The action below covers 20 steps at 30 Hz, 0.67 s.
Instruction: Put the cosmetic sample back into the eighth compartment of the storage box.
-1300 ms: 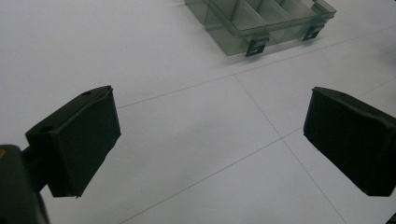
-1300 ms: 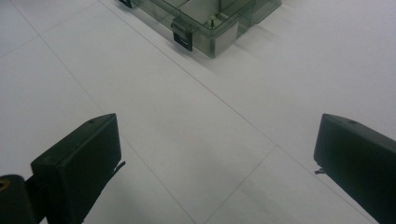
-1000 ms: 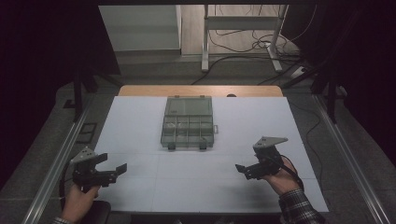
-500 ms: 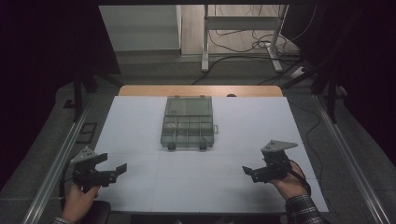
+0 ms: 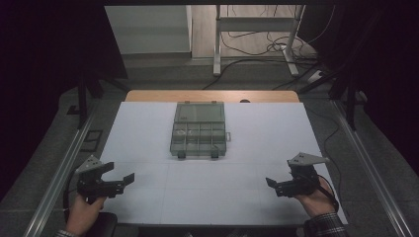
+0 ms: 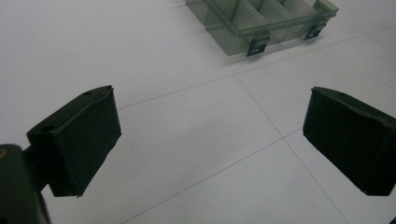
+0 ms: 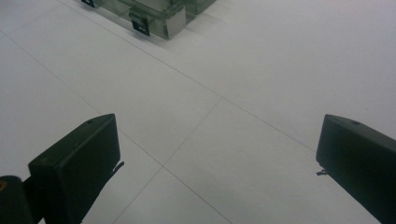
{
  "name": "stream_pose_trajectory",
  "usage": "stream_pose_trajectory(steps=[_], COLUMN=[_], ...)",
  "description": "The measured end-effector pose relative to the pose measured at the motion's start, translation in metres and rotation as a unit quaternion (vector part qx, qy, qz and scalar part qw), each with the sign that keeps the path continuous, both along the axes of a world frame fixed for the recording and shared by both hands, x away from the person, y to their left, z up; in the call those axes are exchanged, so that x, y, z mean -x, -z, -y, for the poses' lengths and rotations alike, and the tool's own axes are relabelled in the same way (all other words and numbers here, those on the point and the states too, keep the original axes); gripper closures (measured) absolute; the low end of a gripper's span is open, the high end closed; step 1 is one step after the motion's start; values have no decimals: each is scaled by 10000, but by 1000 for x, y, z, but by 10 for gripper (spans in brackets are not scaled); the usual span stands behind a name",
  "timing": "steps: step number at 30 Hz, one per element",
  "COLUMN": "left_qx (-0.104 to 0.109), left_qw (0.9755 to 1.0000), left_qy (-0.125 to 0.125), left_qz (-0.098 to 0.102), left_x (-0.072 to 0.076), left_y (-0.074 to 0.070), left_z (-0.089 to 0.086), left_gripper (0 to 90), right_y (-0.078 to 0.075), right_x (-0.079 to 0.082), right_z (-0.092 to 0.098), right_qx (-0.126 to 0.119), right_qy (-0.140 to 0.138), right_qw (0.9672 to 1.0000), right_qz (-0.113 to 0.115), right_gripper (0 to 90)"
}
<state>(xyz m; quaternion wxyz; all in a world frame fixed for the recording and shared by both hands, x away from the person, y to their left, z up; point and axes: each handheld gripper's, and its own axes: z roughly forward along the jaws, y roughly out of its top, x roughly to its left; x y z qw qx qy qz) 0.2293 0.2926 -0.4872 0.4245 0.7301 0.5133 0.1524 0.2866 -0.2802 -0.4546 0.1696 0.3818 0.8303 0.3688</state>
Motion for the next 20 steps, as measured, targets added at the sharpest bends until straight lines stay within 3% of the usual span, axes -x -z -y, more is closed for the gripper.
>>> stream_pose_trajectory(steps=[10,20], left_qx=[-27,-54], left_qw=[10000,10000], left_qy=[12,27], left_qz=[5,18], left_x=[0,0], left_y=[0,0], left_z=[0,1], left_gripper=[47,47], right_y=[1,6], right_x=[12,25], right_z=[23,43], right_qx=[-118,-394], right_qy=[437,903], right_qw=[9990,9951], right_qz=[43,115], right_gripper=[0,0])
